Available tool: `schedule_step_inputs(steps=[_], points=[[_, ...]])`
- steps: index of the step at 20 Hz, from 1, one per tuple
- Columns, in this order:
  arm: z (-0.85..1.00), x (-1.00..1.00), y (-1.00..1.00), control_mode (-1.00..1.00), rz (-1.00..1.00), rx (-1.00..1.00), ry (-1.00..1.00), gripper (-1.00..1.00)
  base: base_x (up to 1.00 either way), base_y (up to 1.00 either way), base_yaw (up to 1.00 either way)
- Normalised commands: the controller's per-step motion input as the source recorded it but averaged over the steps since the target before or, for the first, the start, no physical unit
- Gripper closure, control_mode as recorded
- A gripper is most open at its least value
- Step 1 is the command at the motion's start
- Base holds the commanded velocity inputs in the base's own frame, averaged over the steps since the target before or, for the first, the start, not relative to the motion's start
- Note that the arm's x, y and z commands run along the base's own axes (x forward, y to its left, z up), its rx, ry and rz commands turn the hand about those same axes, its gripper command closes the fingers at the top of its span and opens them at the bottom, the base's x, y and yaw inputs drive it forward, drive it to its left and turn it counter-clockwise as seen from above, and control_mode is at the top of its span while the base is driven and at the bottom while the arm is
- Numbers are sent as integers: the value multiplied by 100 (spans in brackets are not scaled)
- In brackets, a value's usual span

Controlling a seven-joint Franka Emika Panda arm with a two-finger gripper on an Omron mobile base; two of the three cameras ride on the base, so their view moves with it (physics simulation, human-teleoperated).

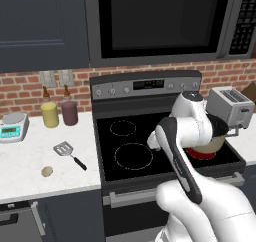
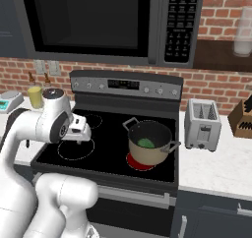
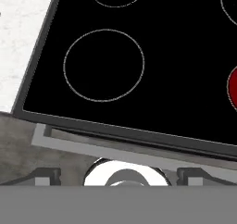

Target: Put the garlic and broccoli in the pot. Retrieve the spatula and lightly stir the vegetables in the pot.

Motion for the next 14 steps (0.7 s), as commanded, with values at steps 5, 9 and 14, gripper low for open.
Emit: schedule_step_inputs(steps=[5,9,14], points=[[-10,-19,100,-100,43,-7,0,-100,0,0,0],[0,0,100,-100,34,-1,4,-100,0,0,0],[-1,5,87,-100,32,-3,16,-100,0,0,0]])
